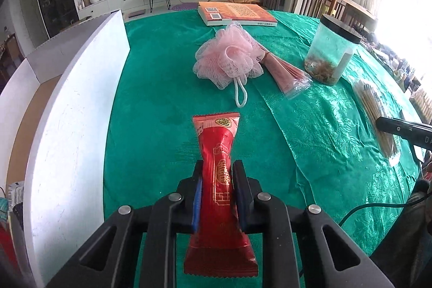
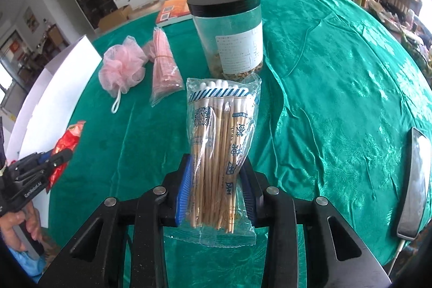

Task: Organize soft objects
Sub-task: 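Carry both items over the cardboard box and open both tools to drop them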

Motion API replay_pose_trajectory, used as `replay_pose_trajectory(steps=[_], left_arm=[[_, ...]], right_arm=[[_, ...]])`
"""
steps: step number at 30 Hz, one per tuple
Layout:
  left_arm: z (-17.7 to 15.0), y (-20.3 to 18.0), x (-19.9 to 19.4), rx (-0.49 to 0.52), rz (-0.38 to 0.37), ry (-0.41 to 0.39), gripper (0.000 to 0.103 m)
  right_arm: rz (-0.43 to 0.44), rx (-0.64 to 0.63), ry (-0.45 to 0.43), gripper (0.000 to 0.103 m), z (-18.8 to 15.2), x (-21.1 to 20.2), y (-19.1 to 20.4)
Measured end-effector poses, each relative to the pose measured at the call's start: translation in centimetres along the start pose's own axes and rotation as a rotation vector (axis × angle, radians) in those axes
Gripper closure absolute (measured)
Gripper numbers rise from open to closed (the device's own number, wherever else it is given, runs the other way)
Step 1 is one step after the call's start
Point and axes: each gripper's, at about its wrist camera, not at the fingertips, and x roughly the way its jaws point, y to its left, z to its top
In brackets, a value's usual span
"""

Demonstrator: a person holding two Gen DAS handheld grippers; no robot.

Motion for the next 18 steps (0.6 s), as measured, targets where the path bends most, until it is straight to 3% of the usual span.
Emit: replay_pose_trajectory(steps=[6, 12, 15, 18], left_arm=[[0.2, -0.1, -0.7, 0.013, 0.019, -0.014, 0.083], [0.9, 3.6, -5.2, -0.118, -0.114, -0.078, 0.083], [0.9, 7.9, -9.0, -0.179, -0.071, -0.143, 0.083], [-0.1, 13.2, -12.1, -0.243, 0.045, -0.184, 0.083]], right_arm=[[0.015, -0.011, -0.006, 0.067, 0.2, -0.3, 1.0], [0.042, -0.064, -0.034, 0.066, 0.9, -1.5, 4.8], [0.126, -0.131, -0.073, 0.066, 2.5, -3.1, 10.0], [0.263, -0.217, -0.101, 0.066, 4.0, -4.6, 17.1]])
